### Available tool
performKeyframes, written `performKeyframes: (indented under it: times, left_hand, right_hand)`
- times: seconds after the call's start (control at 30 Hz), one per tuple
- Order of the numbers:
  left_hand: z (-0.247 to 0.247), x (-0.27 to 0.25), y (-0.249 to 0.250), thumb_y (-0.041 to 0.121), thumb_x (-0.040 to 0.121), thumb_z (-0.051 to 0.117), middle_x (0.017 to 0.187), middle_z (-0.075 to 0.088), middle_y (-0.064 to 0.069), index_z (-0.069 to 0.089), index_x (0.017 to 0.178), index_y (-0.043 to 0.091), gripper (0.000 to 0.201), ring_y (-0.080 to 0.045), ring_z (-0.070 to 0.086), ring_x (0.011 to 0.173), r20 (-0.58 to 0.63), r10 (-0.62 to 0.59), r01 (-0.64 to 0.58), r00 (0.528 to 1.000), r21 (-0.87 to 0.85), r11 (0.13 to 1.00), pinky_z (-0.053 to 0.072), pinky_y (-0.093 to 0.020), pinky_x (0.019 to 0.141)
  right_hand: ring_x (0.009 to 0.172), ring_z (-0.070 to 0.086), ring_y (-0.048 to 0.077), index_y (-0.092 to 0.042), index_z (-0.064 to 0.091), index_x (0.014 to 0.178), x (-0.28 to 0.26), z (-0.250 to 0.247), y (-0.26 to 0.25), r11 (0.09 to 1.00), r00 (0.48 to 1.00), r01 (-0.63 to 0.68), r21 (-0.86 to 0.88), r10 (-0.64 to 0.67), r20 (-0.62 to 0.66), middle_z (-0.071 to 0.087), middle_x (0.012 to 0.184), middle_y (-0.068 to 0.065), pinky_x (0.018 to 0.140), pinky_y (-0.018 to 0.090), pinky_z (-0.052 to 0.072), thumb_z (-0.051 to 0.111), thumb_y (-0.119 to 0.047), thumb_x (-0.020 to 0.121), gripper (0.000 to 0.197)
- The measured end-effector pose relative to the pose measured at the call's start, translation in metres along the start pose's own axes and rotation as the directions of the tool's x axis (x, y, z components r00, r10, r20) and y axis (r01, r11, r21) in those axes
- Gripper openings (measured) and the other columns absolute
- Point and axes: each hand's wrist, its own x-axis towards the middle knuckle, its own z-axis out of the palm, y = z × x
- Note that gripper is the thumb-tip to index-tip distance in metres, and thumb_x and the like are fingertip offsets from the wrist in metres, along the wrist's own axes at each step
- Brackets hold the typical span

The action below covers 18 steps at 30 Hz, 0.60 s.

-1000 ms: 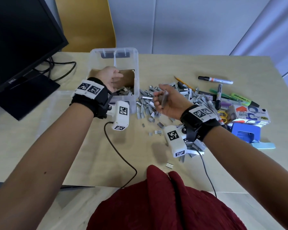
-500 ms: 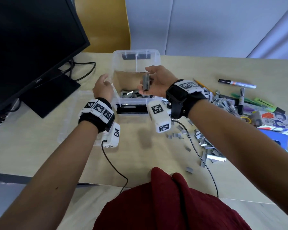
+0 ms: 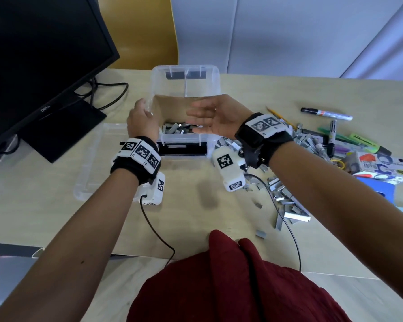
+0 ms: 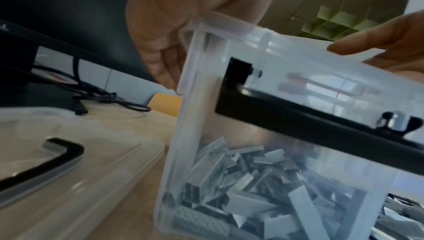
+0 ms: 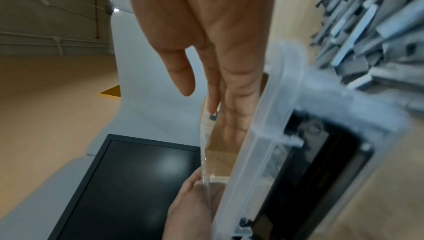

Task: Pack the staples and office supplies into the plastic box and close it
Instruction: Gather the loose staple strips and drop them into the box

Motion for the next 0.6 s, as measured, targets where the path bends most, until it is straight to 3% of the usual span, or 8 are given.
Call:
performKeyframes:
  times: [0.13, 0.2, 0.27, 0.33, 0.43, 0.53, 0.6]
  left_hand:
    - [0.005, -0.017, 0.018, 0.001, 0.091, 0.038, 0.135, 0.042, -0.009, 0.050, 0.128, 0.016, 0.041, -0.023, 0.035, 0.129, -0.040, 0.263, -0.254, 0.964, 0.160, 0.954, 0.031, -0.035, 0.104]
    - [0.012, -0.031, 0.033, 0.001, 0.090, 0.040, 0.123, 0.053, -0.011, 0.058, 0.114, 0.009, 0.031, -0.023, 0.046, 0.119, -0.011, 0.358, -0.355, 0.934, 0.097, 0.930, 0.036, -0.028, 0.098]
    - [0.020, -0.051, 0.050, 0.002, 0.090, 0.043, 0.105, 0.064, -0.008, 0.064, 0.100, 0.008, 0.024, -0.020, 0.058, 0.100, 0.083, 0.399, -0.395, 0.913, -0.063, 0.917, 0.044, -0.023, 0.088]
    - [0.031, -0.072, 0.063, 0.004, 0.091, 0.043, 0.084, 0.064, -0.002, 0.063, 0.093, 0.011, 0.022, -0.014, 0.060, 0.075, 0.262, 0.424, -0.395, 0.867, -0.160, 0.905, 0.049, -0.017, 0.073]
    - [0.054, -0.101, 0.066, 0.009, 0.095, 0.042, 0.072, 0.060, 0.000, 0.061, 0.094, 0.009, 0.020, -0.007, 0.053, 0.056, 0.573, 0.404, -0.420, 0.713, -0.113, 0.900, 0.045, -0.014, 0.055]
    - [0.081, -0.115, 0.053, 0.005, 0.093, 0.043, 0.083, 0.066, -0.014, 0.064, 0.092, 0.002, 0.021, -0.015, 0.060, 0.062, 0.769, 0.274, -0.534, 0.577, 0.101, 0.839, 0.047, -0.013, 0.056]
    - [0.097, -0.121, 0.037, 0.007, 0.090, 0.047, 0.093, 0.065, -0.022, 0.064, 0.091, 0.001, 0.018, -0.028, 0.064, 0.083, 0.809, 0.134, -0.578, 0.572, 0.282, 0.766, 0.051, -0.021, 0.075]
  right_hand:
    - [0.071, 0.067, 0.019, -0.007, 0.060, 0.093, -0.023, -0.034, -0.002, 0.993, 0.998, 0.046, -0.110, -0.050, -0.031, 0.066, 0.085, 0.009, 0.066, 0.027, 0.057, 0.044, -0.012, 0.092, 0.016]
    - [0.062, 0.066, 0.016, -0.008, 0.059, 0.087, -0.032, -0.054, 0.002, 0.979, 0.993, 0.055, -0.195, -0.074, -0.091, 0.064, 0.081, 0.008, 0.059, 0.023, 0.055, 0.043, -0.011, 0.093, 0.018]
    - [0.058, 0.065, 0.012, -0.009, 0.058, 0.083, -0.040, -0.073, 0.010, 0.915, 0.981, 0.049, -0.400, -0.120, -0.154, 0.063, 0.080, 0.008, 0.058, 0.022, 0.053, 0.043, -0.006, 0.094, 0.018]
    - [0.061, 0.065, 0.012, -0.007, 0.059, 0.087, -0.047, -0.093, 0.021, 0.746, 0.977, 0.006, -0.666, -0.148, -0.157, 0.064, 0.083, 0.009, 0.059, 0.023, 0.053, 0.045, -0.003, 0.094, 0.016]
    - [0.082, 0.066, 0.023, 0.001, 0.063, 0.099, -0.053, -0.114, 0.042, 0.391, 0.987, -0.021, -0.920, -0.138, -0.082, 0.067, 0.098, 0.016, 0.079, 0.035, 0.056, 0.053, -0.001, 0.089, 0.014]
    - [0.103, 0.061, 0.021, -0.003, 0.065, 0.102, -0.056, -0.126, 0.062, 0.081, 0.995, -0.030, -0.996, -0.091, -0.038, 0.066, 0.110, 0.010, 0.100, 0.033, 0.043, 0.059, -0.004, 0.085, 0.018]
    - [0.107, 0.060, 0.021, -0.004, 0.065, 0.103, -0.056, -0.131, 0.074, -0.003, 0.997, -0.026, -1.000, -0.070, -0.026, 0.066, 0.111, 0.008, 0.097, 0.030, 0.044, 0.062, -0.007, 0.083, 0.020]
